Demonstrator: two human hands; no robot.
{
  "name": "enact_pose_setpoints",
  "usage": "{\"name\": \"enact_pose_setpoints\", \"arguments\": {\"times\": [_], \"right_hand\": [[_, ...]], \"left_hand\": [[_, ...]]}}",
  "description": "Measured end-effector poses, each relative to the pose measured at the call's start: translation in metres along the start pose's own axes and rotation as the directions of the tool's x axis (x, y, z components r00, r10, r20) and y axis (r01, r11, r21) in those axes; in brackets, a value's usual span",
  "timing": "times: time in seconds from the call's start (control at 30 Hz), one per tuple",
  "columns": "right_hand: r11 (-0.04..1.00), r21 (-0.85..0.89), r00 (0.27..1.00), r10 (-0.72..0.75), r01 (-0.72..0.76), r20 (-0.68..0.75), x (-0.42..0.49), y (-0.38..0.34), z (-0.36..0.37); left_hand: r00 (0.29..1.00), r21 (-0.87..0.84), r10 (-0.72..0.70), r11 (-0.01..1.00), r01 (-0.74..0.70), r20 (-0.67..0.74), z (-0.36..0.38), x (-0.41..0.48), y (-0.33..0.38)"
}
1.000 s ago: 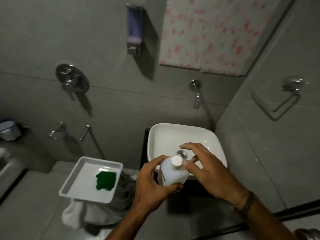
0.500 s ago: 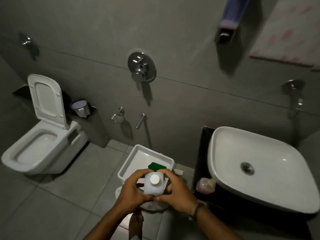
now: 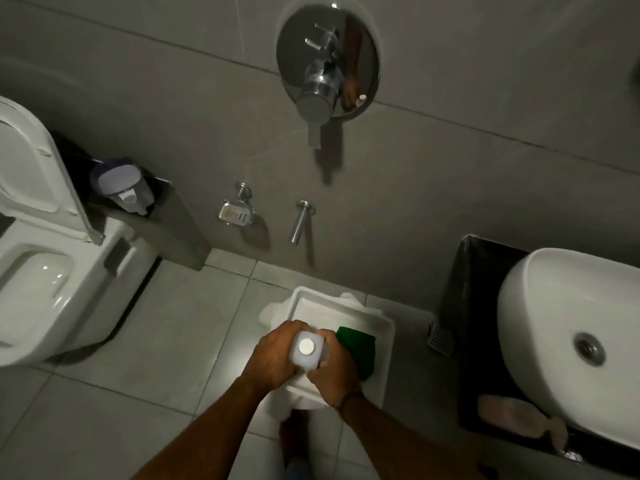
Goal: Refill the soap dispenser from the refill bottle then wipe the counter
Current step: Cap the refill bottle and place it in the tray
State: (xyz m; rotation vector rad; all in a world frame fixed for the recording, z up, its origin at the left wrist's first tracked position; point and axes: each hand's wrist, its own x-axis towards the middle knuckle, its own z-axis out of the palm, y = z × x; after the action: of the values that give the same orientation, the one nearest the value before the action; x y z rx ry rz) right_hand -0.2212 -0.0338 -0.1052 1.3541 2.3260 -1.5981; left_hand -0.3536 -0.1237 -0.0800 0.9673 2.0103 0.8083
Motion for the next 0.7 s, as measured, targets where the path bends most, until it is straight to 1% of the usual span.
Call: {"name": "enact_pose_setpoints", "arguments": {"times": [0.1, 0.2, 0.3, 0.4, 0.5, 0.57, 0.63, 0.7], "right_hand": [[0.998, -0.041, 0.999, 0.049, -0.050, -0.005, 0.016, 0.012, 0.015], [0.992, -0.041, 0.993, 0.117, -0.117, -0.009, 0.027, 0.020, 0.024], [0.990, -0.072, 0.992, 0.120, -0.122, -0.029, 0.032, 0.026, 0.030], [0.991, -0.059, 0.992, 0.119, -0.122, -0.045, 0.032, 0.031, 0.034], [0.988, -0.024, 0.989, 0.151, -0.151, -0.008, 0.030, 0.034, 0.030], [0.986, -0.046, 0.987, 0.159, -0.159, 0.014, 0.027, 0.038, 0.023], [0.979, -0.079, 0.982, 0.188, -0.185, 0.023, 0.021, 0.043, 0.016], [0.968, -0.104, 0.973, 0.229, -0.229, -0.009, 0.013, 0.053, 0.008]], "left_hand": [[1.000, 0.045, 0.027, 0.999, -0.028, 0.005, 0.001, 0.016, -0.013], [1.000, 0.087, -0.001, 0.996, -0.001, 0.017, 0.002, 0.025, -0.024], [0.999, 0.116, -0.011, 0.993, 0.007, 0.032, 0.004, 0.026, -0.029], [0.999, 0.126, -0.008, 0.992, 0.003, 0.039, 0.008, 0.028, -0.033], [0.999, 0.150, -0.006, 0.989, -0.002, 0.052, 0.010, 0.027, -0.032], [0.999, 0.159, 0.009, 0.987, -0.018, 0.053, 0.009, 0.024, -0.028], [1.000, 0.179, 0.031, 0.983, -0.032, 0.007, 0.009, 0.018, -0.023], [0.988, 0.231, 0.035, 0.973, 0.002, -0.154, 0.013, 0.004, -0.018]]}}
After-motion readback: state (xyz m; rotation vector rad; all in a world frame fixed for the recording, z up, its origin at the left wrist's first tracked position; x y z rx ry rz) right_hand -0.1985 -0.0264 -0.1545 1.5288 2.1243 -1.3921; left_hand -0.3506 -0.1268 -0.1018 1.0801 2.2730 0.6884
